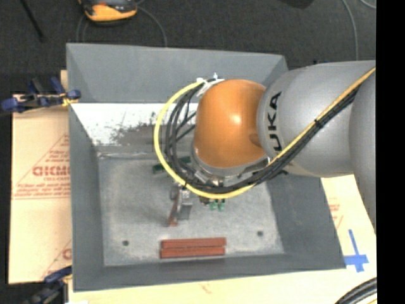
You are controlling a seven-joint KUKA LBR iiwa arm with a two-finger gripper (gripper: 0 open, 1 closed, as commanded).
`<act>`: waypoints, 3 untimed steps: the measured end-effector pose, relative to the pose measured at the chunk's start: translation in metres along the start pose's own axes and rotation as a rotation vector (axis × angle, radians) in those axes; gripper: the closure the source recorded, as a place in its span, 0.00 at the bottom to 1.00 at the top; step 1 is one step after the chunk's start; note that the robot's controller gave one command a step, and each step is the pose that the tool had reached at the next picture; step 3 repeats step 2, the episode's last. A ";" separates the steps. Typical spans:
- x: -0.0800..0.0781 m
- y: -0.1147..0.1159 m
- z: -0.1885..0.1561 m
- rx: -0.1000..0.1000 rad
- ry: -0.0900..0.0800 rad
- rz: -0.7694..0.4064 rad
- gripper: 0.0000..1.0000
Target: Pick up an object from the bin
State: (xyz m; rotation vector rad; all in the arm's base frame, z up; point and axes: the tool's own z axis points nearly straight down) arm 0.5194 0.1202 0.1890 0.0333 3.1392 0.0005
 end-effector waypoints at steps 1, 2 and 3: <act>0.000 0.000 0.000 0.000 0.000 0.001 1.00; -0.009 -0.007 -0.031 0.001 0.003 -0.006 1.00; -0.009 -0.007 -0.031 0.001 0.003 -0.006 1.00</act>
Offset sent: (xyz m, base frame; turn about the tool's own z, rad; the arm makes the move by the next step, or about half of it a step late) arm 0.0130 -0.0101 0.0484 -0.0087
